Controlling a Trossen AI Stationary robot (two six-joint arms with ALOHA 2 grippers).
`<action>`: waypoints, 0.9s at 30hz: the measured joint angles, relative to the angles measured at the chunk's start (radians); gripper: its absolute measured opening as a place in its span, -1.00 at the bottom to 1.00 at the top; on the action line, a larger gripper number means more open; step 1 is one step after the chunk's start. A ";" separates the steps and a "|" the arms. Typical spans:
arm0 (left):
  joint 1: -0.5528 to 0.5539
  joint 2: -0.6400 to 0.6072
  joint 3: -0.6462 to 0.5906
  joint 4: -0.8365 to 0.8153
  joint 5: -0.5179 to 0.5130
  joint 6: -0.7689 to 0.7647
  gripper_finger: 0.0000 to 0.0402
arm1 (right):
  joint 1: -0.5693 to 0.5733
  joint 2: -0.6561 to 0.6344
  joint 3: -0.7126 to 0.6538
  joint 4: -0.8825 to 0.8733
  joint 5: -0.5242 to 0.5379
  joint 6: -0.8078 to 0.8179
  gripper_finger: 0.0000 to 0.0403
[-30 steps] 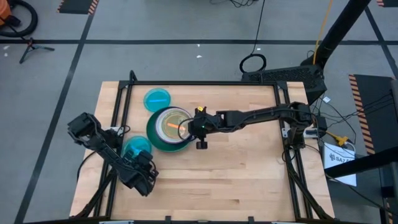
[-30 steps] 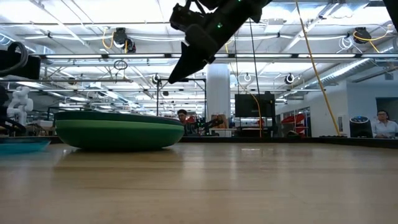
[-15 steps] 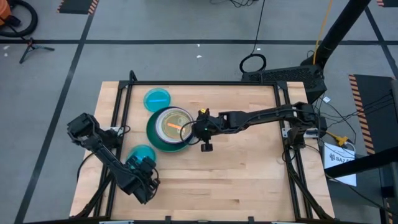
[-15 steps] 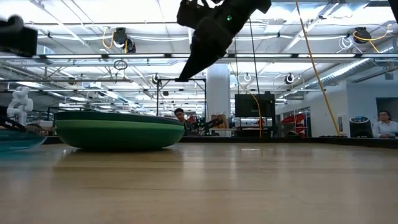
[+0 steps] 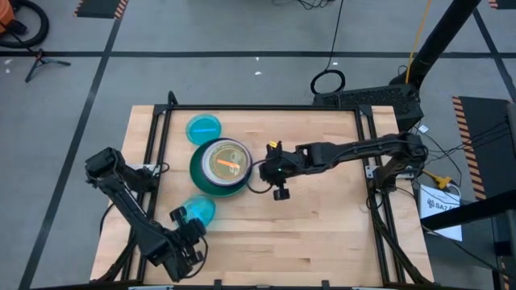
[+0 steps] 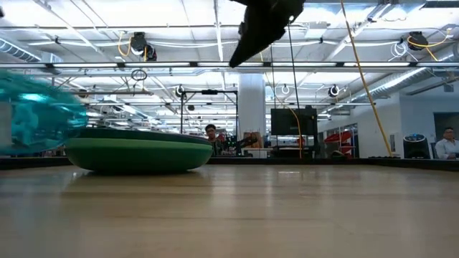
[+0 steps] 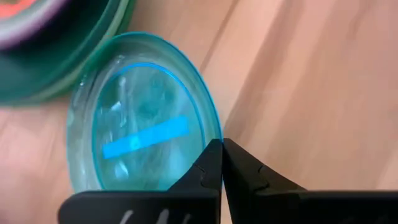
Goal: Stack plastic plates
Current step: Stack the bottom blue plate on top of the orange plate
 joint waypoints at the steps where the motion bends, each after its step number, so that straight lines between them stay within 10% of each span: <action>1: -0.001 0.000 0.014 0.001 -0.010 0.029 -0.97 | 0.004 -0.006 0.000 -0.015 -0.001 -0.004 -0.75; 27: 0.242 0.000 0.205 -0.126 -0.233 0.784 -0.97 | 0.027 -0.053 -0.074 -0.213 -0.001 0.020 -0.75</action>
